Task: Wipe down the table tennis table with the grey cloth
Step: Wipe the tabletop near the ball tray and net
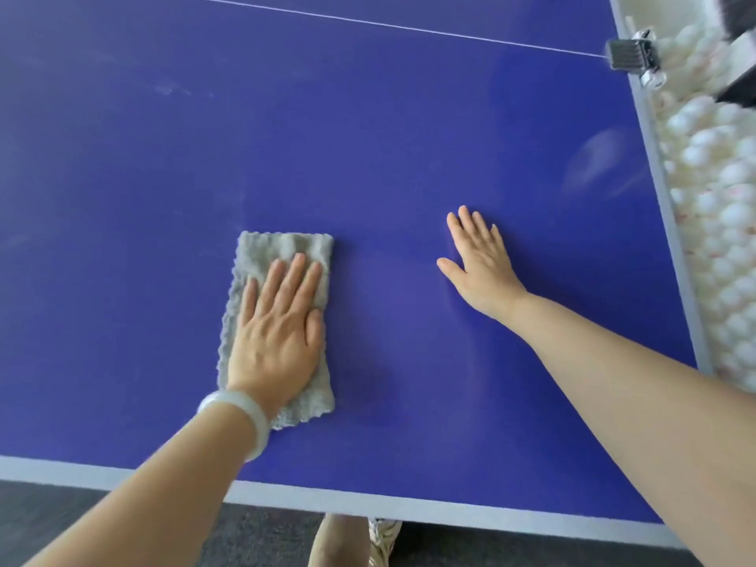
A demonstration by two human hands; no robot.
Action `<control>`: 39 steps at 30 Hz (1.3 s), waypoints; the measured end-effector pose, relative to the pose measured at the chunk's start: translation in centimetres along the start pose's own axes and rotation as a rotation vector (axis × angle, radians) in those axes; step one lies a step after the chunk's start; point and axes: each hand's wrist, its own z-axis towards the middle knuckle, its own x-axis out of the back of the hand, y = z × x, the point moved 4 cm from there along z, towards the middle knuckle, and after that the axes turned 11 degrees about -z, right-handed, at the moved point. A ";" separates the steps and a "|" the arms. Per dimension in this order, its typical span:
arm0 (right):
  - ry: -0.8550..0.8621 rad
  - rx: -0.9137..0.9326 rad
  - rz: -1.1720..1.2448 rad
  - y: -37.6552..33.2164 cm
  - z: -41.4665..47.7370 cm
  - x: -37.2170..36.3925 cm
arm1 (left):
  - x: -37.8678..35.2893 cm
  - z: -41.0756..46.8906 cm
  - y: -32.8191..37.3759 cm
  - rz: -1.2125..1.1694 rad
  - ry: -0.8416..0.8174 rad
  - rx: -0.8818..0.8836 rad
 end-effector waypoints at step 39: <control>0.165 -0.130 0.047 -17.8 -6.9 -4.3 | -0.4 -5.2 0.5 0.024 -0.102 0.017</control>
